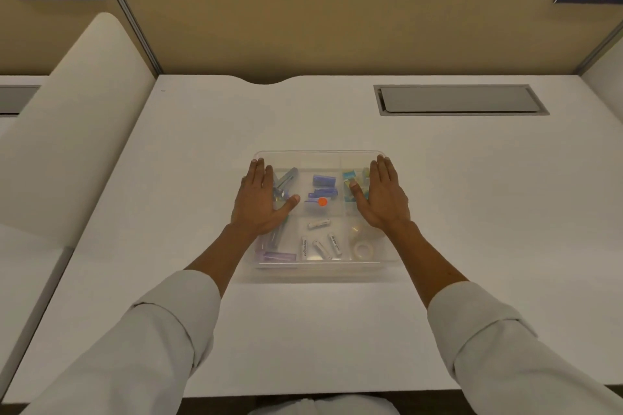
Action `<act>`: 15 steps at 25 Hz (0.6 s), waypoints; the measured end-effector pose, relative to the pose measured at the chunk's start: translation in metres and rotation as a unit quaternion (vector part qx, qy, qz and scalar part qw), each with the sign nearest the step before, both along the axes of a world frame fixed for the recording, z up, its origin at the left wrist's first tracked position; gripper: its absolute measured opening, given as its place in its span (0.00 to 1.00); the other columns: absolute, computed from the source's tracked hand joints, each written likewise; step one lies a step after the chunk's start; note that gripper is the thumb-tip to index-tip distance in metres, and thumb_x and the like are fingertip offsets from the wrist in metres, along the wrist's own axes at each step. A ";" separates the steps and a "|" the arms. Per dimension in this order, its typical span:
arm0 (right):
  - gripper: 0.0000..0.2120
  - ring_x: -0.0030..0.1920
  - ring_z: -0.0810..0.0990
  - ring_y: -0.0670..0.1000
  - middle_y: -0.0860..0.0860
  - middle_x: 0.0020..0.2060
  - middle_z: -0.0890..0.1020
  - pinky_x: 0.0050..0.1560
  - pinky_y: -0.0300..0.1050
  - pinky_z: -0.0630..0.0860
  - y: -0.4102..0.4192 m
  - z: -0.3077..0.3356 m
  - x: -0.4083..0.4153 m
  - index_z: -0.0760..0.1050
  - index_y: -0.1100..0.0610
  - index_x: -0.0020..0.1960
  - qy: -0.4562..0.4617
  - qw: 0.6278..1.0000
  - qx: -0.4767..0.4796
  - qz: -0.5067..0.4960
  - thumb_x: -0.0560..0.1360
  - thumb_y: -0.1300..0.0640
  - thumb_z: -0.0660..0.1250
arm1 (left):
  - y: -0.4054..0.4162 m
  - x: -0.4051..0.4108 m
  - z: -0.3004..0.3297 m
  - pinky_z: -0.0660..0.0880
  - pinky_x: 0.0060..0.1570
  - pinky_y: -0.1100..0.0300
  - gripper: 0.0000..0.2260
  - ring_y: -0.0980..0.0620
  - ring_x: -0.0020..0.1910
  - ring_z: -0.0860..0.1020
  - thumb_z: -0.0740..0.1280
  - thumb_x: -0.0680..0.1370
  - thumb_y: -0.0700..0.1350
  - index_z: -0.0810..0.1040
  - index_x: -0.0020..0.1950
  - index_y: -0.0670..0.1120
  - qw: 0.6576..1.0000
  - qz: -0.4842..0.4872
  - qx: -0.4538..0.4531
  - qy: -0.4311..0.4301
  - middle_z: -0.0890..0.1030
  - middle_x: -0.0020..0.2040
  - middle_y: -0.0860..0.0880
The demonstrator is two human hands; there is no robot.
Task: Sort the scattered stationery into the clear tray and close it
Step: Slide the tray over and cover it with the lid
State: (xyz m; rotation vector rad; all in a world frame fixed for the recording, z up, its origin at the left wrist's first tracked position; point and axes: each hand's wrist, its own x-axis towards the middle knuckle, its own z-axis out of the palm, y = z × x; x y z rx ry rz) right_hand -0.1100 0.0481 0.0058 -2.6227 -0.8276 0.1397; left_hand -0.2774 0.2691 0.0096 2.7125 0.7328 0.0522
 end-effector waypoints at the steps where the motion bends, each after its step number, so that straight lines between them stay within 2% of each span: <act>1: 0.37 0.81 0.47 0.53 0.56 0.81 0.53 0.73 0.55 0.64 0.000 -0.001 0.000 0.53 0.63 0.79 0.005 1.000 0.010 -0.002 0.81 0.38 0.54 | 0.000 0.001 -0.001 0.48 0.77 0.47 0.48 0.46 0.79 0.44 0.45 0.70 0.75 0.51 0.78 0.41 1.000 0.000 0.004 -0.001 0.47 0.80 0.43; 6: 0.40 0.80 0.49 0.51 0.53 0.81 0.53 0.75 0.54 0.60 -0.003 -0.001 0.003 0.53 0.60 0.80 0.043 0.998 0.045 -0.011 0.78 0.34 0.55 | -0.002 0.002 -0.006 0.49 0.76 0.46 0.50 0.45 0.79 0.46 0.44 0.69 0.76 0.52 0.78 0.41 0.999 -0.006 0.045 0.009 0.48 0.80 0.43; 8: 0.44 0.81 0.48 0.53 0.53 0.81 0.53 0.77 0.58 0.57 -0.001 0.000 0.002 0.52 0.59 0.80 0.035 0.999 0.014 -0.008 0.76 0.30 0.54 | -0.001 0.004 -0.003 0.52 0.76 0.44 0.50 0.44 0.79 0.49 0.45 0.68 0.77 0.54 0.78 0.41 0.998 -0.005 0.055 0.014 0.51 0.79 0.42; 12: 0.48 0.81 0.48 0.55 0.54 0.81 0.52 0.75 0.67 0.49 0.004 0.004 0.002 0.53 0.57 0.80 -0.012 0.998 -0.065 -0.008 0.72 0.25 0.52 | 0.000 0.014 0.005 0.53 0.74 0.41 0.50 0.41 0.77 0.56 0.49 0.66 0.77 0.61 0.75 0.42 0.997 -0.001 0.076 0.016 0.58 0.78 0.41; 15: 0.47 0.80 0.48 0.57 0.55 0.81 0.51 0.74 0.70 0.45 0.019 0.010 -0.001 0.54 0.56 0.79 -0.021 0.999 -0.043 -0.015 0.72 0.26 0.52 | 0.000 0.032 0.005 0.48 0.75 0.42 0.49 0.42 0.78 0.51 0.49 0.67 0.76 0.58 0.76 0.42 0.996 -0.040 0.077 -0.004 0.55 0.79 0.41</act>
